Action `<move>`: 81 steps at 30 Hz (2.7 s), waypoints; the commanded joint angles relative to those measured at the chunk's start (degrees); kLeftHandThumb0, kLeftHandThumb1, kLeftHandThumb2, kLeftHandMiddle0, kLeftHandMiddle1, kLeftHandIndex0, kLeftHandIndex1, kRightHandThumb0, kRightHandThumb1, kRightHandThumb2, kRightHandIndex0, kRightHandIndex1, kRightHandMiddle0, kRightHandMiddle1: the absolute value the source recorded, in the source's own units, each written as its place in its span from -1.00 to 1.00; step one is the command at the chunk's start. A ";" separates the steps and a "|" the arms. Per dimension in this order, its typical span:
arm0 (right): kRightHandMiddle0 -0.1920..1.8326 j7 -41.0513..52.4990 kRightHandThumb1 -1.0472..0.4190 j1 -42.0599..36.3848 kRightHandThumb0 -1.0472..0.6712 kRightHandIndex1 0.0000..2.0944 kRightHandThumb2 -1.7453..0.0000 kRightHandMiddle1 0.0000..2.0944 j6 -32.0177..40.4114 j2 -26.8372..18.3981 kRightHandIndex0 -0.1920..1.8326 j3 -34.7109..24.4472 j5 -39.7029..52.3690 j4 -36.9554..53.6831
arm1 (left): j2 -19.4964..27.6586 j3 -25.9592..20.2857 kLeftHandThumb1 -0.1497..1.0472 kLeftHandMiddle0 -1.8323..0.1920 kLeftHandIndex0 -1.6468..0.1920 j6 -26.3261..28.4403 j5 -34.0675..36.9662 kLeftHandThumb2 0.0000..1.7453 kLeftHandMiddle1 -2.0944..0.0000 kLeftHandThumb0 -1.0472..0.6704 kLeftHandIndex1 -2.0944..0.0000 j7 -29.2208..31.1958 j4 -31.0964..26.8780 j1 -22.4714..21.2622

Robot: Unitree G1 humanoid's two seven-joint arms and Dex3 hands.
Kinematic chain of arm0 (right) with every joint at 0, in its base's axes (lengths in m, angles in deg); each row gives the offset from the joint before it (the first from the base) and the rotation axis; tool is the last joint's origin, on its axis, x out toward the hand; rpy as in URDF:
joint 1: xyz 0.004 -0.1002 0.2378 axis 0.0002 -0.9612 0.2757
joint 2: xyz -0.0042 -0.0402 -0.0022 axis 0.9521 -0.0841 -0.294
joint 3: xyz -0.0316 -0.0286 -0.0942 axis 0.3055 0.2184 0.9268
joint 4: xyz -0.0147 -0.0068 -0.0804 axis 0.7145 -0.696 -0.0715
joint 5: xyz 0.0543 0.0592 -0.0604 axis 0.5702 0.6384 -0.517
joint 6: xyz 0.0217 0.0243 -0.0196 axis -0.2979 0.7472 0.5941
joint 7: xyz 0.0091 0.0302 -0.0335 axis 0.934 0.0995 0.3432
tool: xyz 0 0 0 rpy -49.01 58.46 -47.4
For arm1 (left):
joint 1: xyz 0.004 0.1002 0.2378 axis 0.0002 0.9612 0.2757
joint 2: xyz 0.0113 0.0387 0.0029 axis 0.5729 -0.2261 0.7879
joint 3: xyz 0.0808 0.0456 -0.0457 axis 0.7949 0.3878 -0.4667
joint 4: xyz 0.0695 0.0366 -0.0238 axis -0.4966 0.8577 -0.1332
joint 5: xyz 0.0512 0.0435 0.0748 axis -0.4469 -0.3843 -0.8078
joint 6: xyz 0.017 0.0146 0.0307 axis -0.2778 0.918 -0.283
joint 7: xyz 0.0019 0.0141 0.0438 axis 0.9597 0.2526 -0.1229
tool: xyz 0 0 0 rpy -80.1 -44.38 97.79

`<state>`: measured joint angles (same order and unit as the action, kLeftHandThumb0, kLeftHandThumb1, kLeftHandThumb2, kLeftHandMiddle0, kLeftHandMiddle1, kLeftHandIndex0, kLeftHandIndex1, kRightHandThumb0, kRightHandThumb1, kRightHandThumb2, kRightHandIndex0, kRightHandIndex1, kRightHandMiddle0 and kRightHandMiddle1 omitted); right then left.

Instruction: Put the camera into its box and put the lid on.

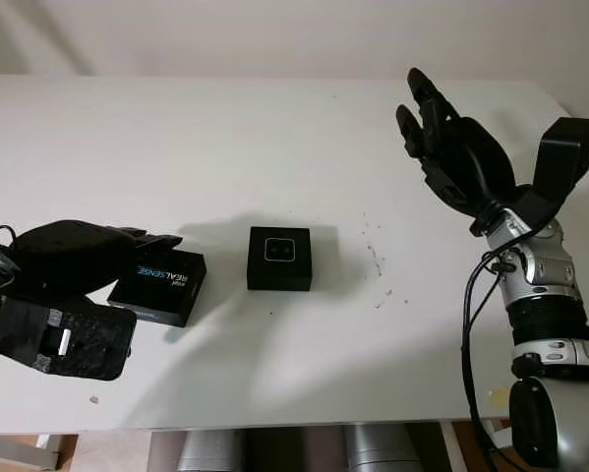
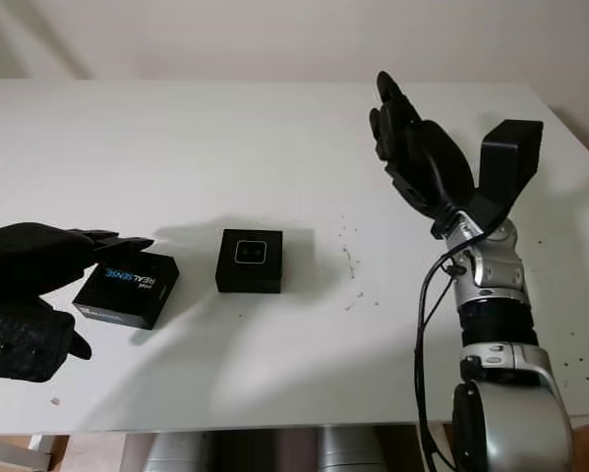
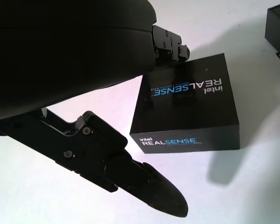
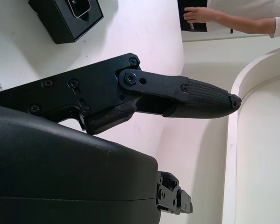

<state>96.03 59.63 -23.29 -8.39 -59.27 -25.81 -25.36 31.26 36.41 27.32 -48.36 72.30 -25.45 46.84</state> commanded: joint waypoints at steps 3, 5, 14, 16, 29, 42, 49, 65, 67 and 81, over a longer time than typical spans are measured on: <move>-0.99 0.02 -1.00 1.40 -0.79 -1.00 0.30 -0.98 -0.91 -1.02 -1.00 -0.26 -0.47 -0.92 | -0.12 0.77 0.50 0.72 0.72 -0.33 0.04 -0.94 0.95 -0.52 0.94 1.46 0.85 -1.35; -1.00 0.00 -1.00 1.26 -0.80 -1.00 0.31 -0.98 -0.68 -0.95 -1.00 -0.26 -0.47 -0.69 | -0.84 0.54 0.50 0.71 0.71 -1.00 -0.28 -0.94 0.95 -0.49 0.94 0.05 1.45 -1.23; -0.98 -0.16 -1.00 -0.11 -0.77 -1.00 0.33 -0.96 -0.60 -0.69 -1.00 0.00 -0.81 0.58 | -3.67 1.79 0.57 0.64 0.65 -6.54 -1.90 -0.93 0.93 -0.46 0.92 -6.13 7.37 -1.97; -0.97 -0.50 -1.00 -0.12 -0.75 -1.00 0.32 -0.95 -0.93 -0.48 -1.00 -0.08 -0.92 0.07 | -5.52 1.25 0.60 0.58 0.58 -7.11 -0.49 -0.93 0.92 -0.38 0.90 -8.04 8.62 -1.73; -0.96 -1.14 -1.00 -0.15 -0.73 -0.98 0.37 -0.95 1.78 -0.76 -1.00 -0.72 -0.17 0.53 | -11.12 2.59 0.82 0.46 0.47 -4.77 5.42 -0.95 -0.49 -0.05 -0.25 -8.42 11.56 -2.79; -0.89 -0.72 -1.00 -1.84 -0.70 -0.95 0.48 -0.93 9.20 0.69 -0.97 -1.74 4.52 6.79 | -14.62 1.76 0.78 0.38 0.37 3.72 11.18 -0.94 -0.42 0.02 -0.35 -4.18 3.79 -1.61; -0.92 -1.15 -1.00 -2.85 -0.69 -0.97 0.45 -0.95 9.39 1.48 -1.00 -1.27 4.88 8.21 | -15.83 -0.65 0.81 0.36 0.45 15.67 13.17 -0.93 -0.50 0.03 -0.41 -3.39 -4.69 -1.92; -1.00 -5.53 -1.00 -10.64 -0.73 -1.00 0.29 -0.99 1.68 6.29 -1.00 3.26 0.62 22.14 | -17.53 0.68 0.79 0.30 0.41 35.37 14.37 -0.94 -0.42 0.14 -0.44 -3.79 -10.34 -17.89; -1.00 -5.90 -1.00 -11.47 -0.72 -1.00 0.29 -0.99 1.55 7.10 -1.00 3.39 0.86 23.53 | -17.30 2.14 0.80 0.31 0.41 36.54 13.73 -0.94 -0.41 0.15 -0.43 -3.57 -9.89 -20.45; -0.99 -8.60 -1.00 -11.22 -0.70 -1.00 0.30 -0.96 1.75 10.31 -1.00 3.26 1.77 24.24 | -22.09 11.76 0.78 0.28 0.38 37.48 9.08 -0.94 -0.41 0.10 -0.40 -8.42 0.98 -27.97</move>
<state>87.75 47.73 -21.31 1.65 -55.67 -24.41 -1.44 9.85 47.44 64.88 -38.67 64.48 -25.36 20.69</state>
